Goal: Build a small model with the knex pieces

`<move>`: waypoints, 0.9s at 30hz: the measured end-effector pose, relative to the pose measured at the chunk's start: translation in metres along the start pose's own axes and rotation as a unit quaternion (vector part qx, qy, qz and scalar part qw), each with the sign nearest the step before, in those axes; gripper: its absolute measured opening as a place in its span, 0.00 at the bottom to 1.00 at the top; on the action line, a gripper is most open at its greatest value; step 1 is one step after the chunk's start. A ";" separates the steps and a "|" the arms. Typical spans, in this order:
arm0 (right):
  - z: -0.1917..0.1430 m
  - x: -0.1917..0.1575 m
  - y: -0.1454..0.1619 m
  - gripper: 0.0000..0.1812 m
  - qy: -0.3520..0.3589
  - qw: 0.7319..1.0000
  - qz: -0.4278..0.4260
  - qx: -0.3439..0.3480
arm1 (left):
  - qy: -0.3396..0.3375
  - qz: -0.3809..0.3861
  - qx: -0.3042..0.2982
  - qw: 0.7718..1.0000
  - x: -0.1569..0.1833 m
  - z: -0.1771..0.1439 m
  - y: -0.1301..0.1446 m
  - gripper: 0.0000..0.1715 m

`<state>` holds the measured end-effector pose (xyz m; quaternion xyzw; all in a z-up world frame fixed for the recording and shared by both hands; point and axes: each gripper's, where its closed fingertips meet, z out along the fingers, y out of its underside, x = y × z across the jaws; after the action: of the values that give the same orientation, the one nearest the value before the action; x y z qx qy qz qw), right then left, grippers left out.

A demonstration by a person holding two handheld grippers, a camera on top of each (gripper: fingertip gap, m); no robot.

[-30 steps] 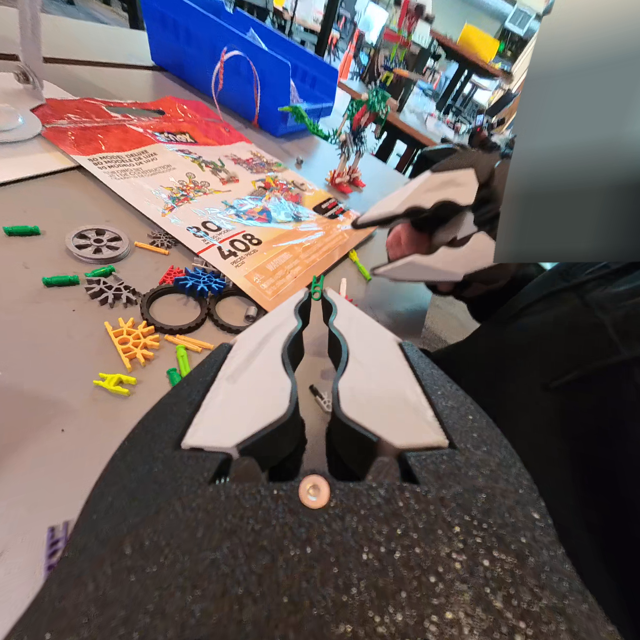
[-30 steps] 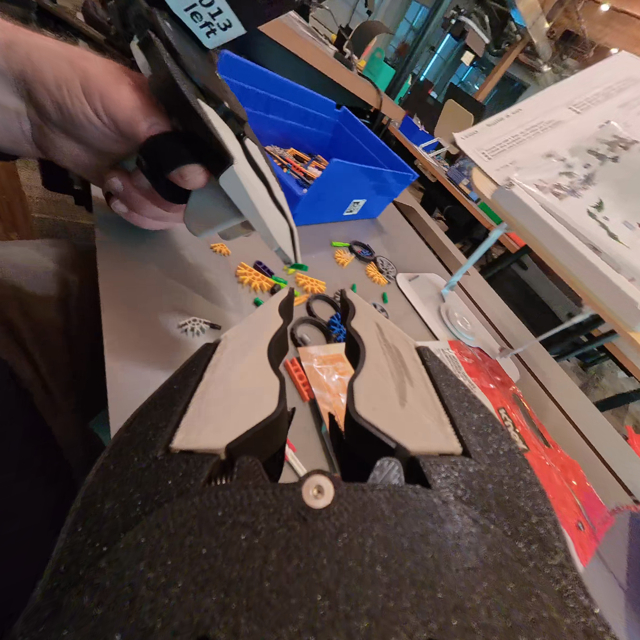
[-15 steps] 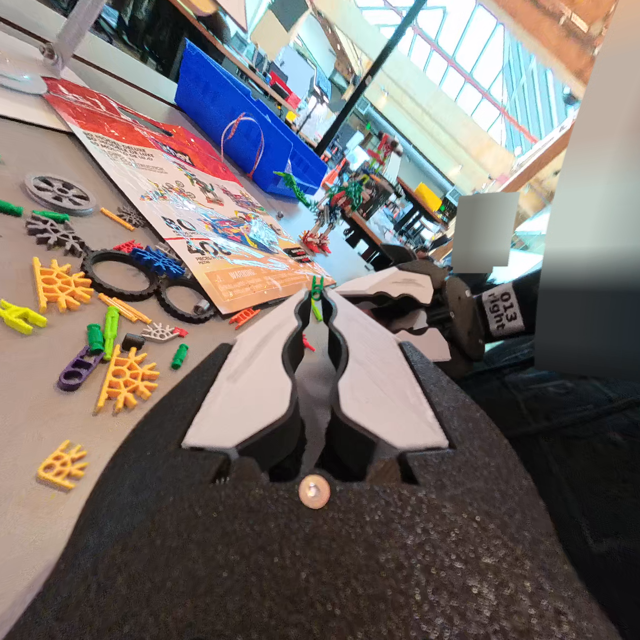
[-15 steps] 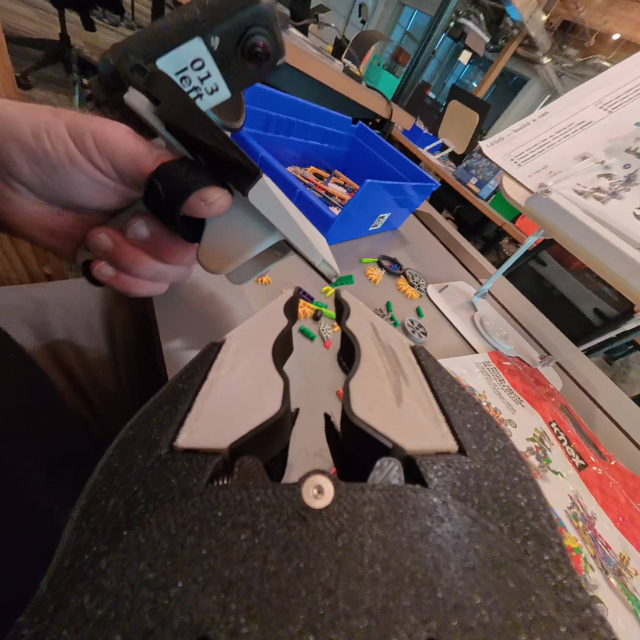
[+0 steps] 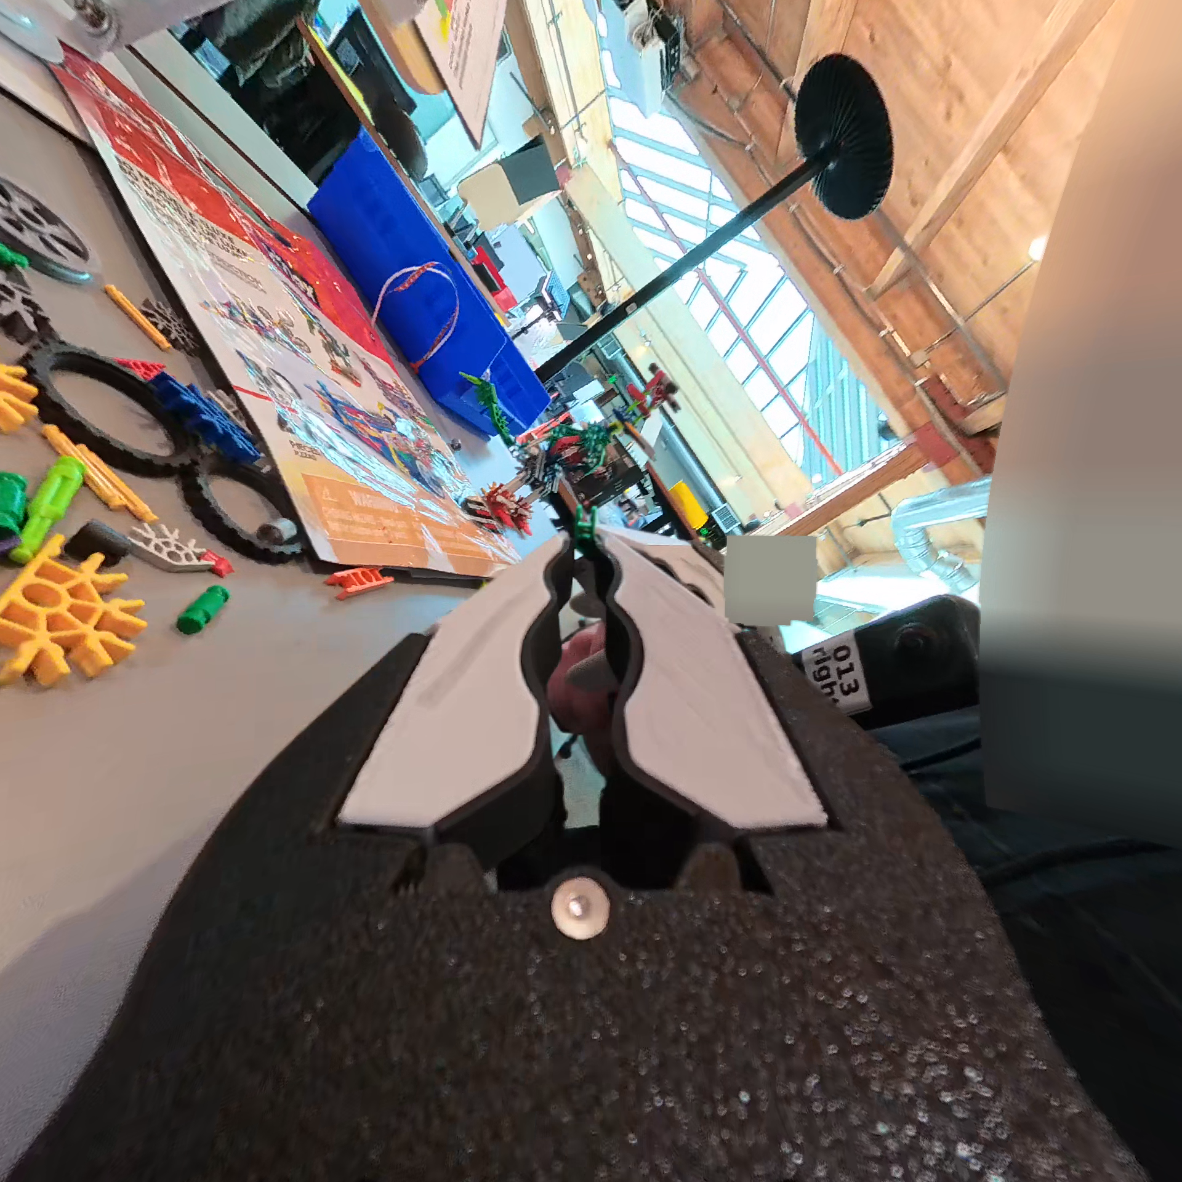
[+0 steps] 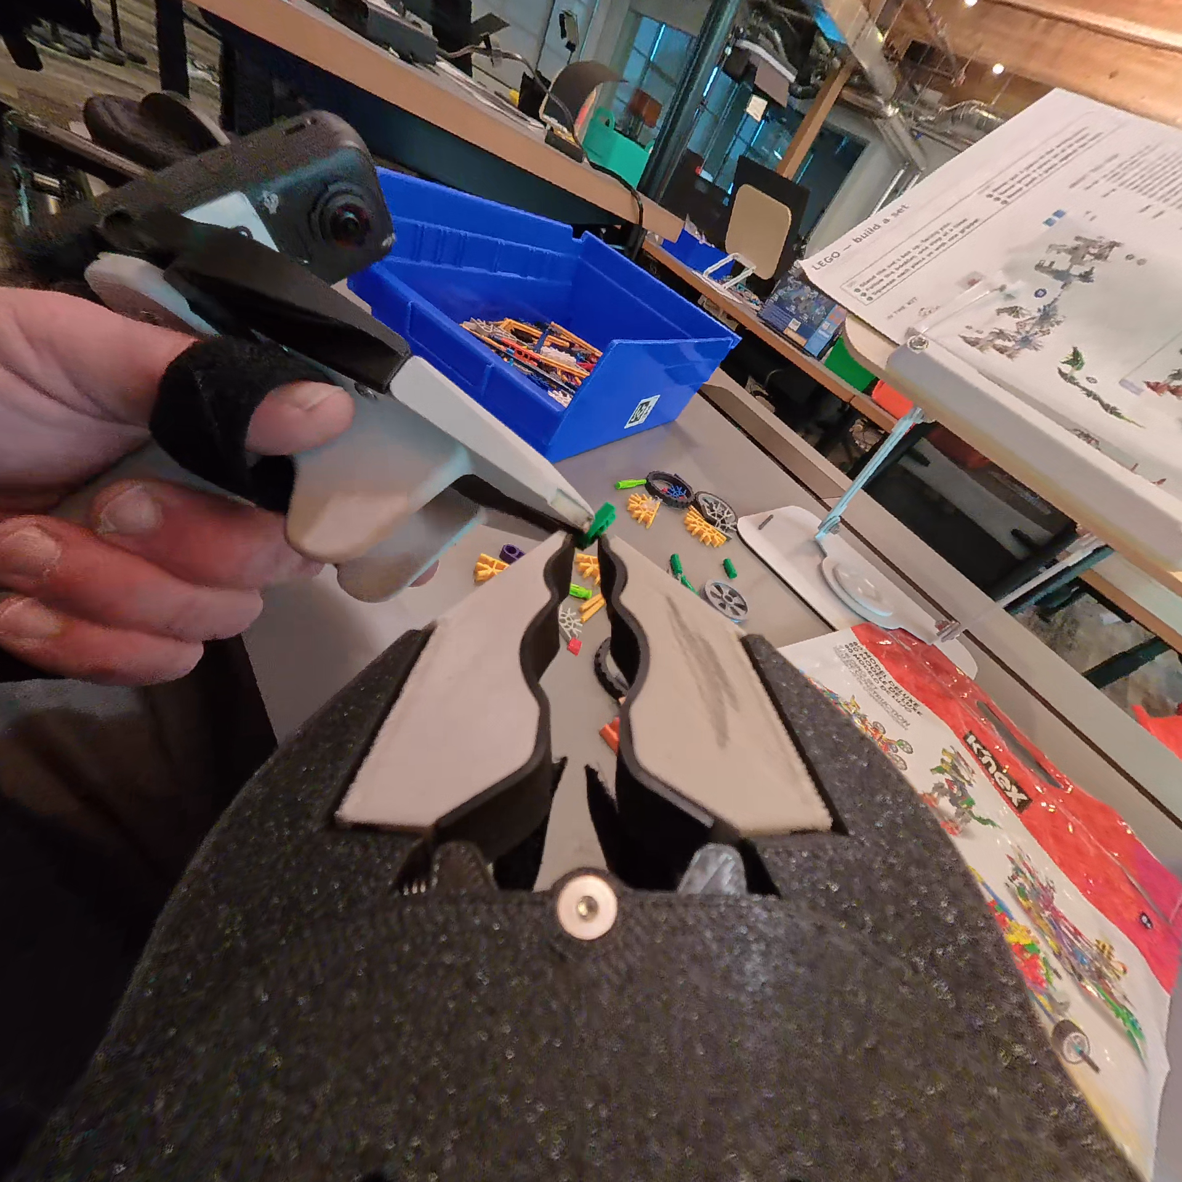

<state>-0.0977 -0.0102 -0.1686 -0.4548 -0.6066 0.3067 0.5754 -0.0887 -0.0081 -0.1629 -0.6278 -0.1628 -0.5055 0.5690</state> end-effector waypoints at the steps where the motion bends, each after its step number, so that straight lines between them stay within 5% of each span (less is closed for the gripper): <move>1: 0.000 0.000 0.000 0.03 -0.001 1.000 -0.001 0.001 | 0.004 -0.007 0.002 1.000 0.001 0.000 0.000 0.01; 14: -0.011 -0.008 0.006 0.01 -0.077 0.996 0.036 0.004 | 0.034 -0.072 -0.020 0.997 0.002 0.001 0.014 0.02; 24: -0.013 -0.009 0.013 0.01 -0.121 0.988 0.090 -0.016 | -0.026 0.009 -0.033 0.999 -0.006 -0.011 0.011 0.13; 27: -0.013 -0.013 0.025 0.01 -0.139 0.985 0.092 -0.052 | -0.099 0.083 -0.068 0.989 -0.021 -0.020 0.016 0.13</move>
<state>-0.0809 -0.0138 -0.1948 -0.4907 -0.6517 0.3865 0.4303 -0.0944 -0.0228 -0.1922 -0.7230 -0.1313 -0.4022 0.5461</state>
